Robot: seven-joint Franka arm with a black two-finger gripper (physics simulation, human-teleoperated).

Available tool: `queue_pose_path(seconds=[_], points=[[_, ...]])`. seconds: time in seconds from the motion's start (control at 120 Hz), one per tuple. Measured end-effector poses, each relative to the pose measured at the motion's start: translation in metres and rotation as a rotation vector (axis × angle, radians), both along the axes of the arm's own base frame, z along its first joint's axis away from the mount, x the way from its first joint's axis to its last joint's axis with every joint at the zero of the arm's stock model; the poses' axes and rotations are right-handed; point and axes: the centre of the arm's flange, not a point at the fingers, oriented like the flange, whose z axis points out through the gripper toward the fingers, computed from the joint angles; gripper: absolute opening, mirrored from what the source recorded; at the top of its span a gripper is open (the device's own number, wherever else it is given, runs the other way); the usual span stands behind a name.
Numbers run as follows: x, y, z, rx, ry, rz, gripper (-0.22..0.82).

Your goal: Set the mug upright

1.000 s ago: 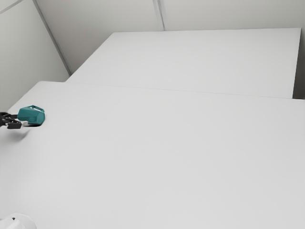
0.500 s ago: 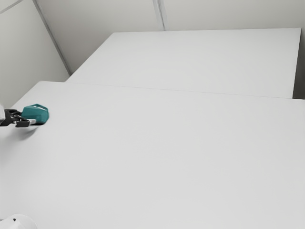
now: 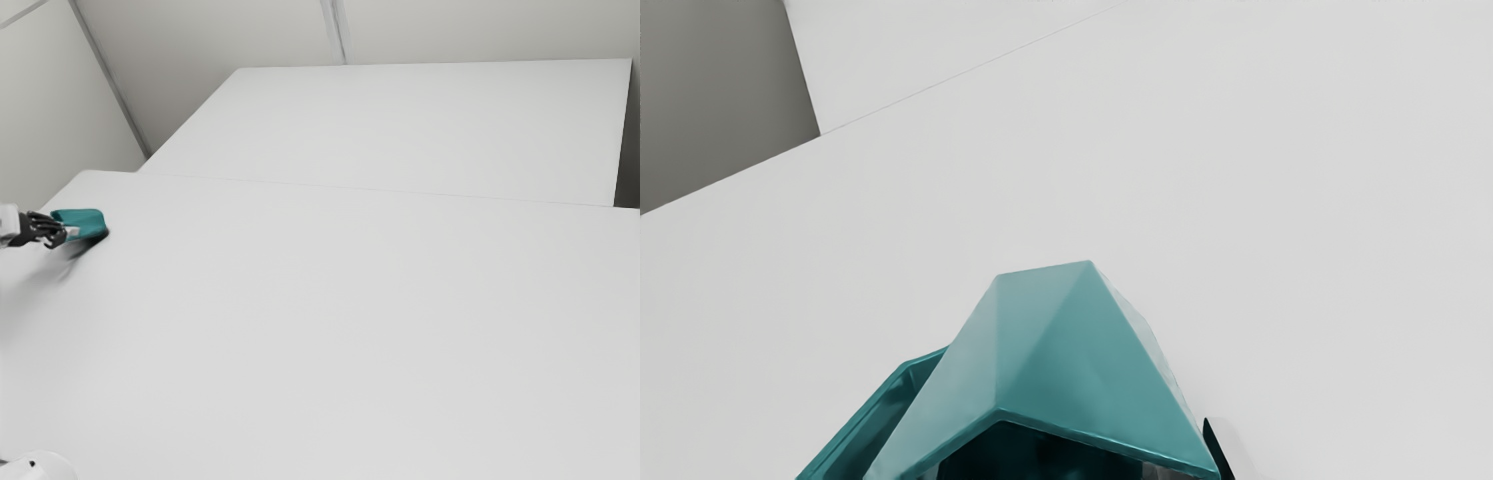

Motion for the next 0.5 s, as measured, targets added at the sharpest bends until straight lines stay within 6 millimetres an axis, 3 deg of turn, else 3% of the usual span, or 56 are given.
queue_pose_path(seconds=[0.192, 0.358, 0.433, 0.5], points=[[0.013, -0.011, 0.024, 0.061, 0.015, -0.014, -0.16], [0.016, -0.022, 0.033, 0.079, 0.032, -0.021, -0.17], [0.015, -0.038, 0.043, 0.097, 0.064, -0.029, -0.18], [0.018, -0.069, 0.065, 0.122, 0.085, -0.048, -0.18]])
